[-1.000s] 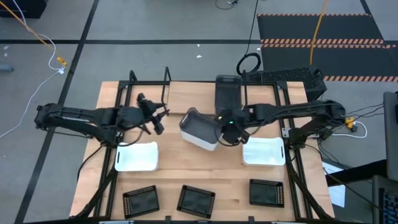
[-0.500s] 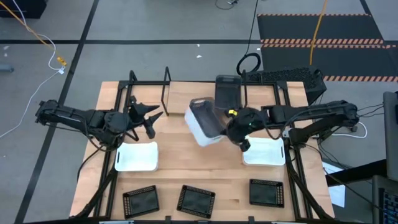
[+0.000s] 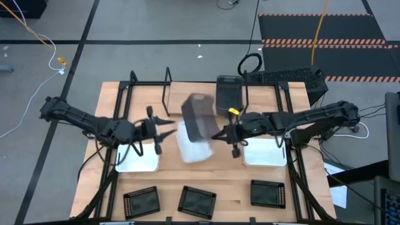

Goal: Stack baskets on shelf by color
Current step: Stack the gray bin into the gray bin on the shelf, then put the center white bin on the shelf

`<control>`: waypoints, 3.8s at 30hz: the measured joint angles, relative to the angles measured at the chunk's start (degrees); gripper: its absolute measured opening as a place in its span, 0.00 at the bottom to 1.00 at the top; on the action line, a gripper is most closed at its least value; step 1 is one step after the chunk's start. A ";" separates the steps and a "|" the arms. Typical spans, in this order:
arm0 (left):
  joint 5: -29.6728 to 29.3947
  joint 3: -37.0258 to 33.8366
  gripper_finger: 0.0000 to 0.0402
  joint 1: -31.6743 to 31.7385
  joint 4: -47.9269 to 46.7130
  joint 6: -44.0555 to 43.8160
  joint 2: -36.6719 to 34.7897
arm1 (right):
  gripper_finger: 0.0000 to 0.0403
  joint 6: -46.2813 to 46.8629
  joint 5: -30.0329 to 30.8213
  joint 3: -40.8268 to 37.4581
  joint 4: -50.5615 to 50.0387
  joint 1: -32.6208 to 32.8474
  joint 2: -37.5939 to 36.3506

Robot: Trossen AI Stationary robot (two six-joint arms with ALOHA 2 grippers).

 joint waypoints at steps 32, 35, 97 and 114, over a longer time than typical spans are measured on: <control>-5.02 0.02 0.37 2.88 -1.91 0.47 0.97 | 0.00 -2.91 14.04 10.71 -34.97 -22.55 -0.05; -5.02 0.02 0.37 2.88 -1.89 0.34 0.97 | 0.00 -2.14 13.92 10.69 -35.51 -22.65 0.96; -6.10 0.04 0.37 5.83 -7.38 -3.96 0.75 | 0.38 12.02 -10.67 -1.47 4.82 -12.11 3.20; -9.29 0.07 0.37 8.36 -22.08 -5.67 -0.57 | 0.43 13.48 8.15 30.20 2.21 4.76 44.57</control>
